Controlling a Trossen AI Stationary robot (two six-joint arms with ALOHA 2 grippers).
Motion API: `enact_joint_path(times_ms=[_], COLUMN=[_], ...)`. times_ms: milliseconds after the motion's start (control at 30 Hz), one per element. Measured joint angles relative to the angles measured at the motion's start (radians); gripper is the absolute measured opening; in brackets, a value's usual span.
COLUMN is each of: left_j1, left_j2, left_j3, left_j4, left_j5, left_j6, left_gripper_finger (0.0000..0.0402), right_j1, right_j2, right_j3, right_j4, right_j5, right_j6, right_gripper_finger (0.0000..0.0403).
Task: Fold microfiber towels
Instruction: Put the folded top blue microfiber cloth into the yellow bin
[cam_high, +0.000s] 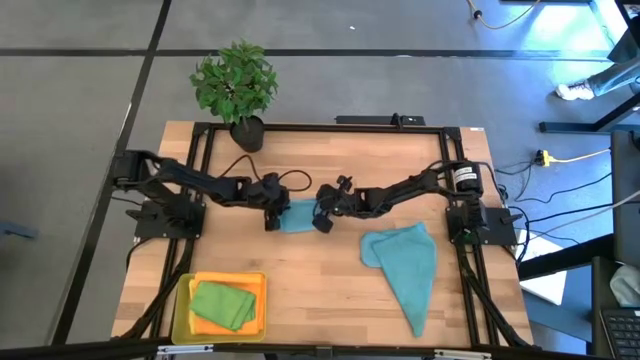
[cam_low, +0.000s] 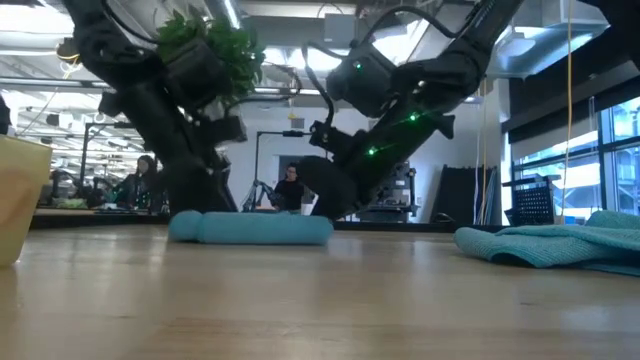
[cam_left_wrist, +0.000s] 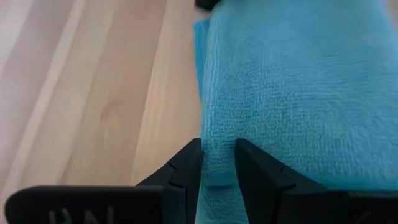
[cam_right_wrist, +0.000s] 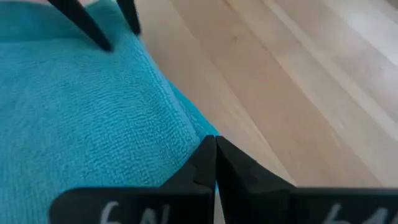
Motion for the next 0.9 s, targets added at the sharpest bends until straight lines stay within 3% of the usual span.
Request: enact_joint_path(times_ms=[233, 533, 700, 900], left_j1=[0.033, -0.011, -0.106, -0.198], left_j2=[0.026, -0.14, -0.192, -0.25], left_j3=[0.003, 0.001, -0.021, -0.04], left_j4=[0.0, -0.048, 0.034, 0.095], left_j5=[-0.002, 0.0, 0.016, 0.016], left_j6=[-0.005, -0.047, -0.071, -0.06], left_gripper_finger=[0.0089, 0.0087, 0.0087, 0.0087], right_j1=[0.009, 0.124, 0.194, 0.235], right_j2=[-0.034, -0.13, -0.115, -0.114], right_j3=[-0.001, 0.0, -0.001, -0.001], right_j4=[-0.026, 0.011, 0.03, 0.035], right_j5=[0.068, 0.102, 0.062, 0.086], right_j6=[-0.008, -0.182, -0.251, -0.274], right_gripper_finger=[0.001, 0.0037, 0.0098, 0.0206])
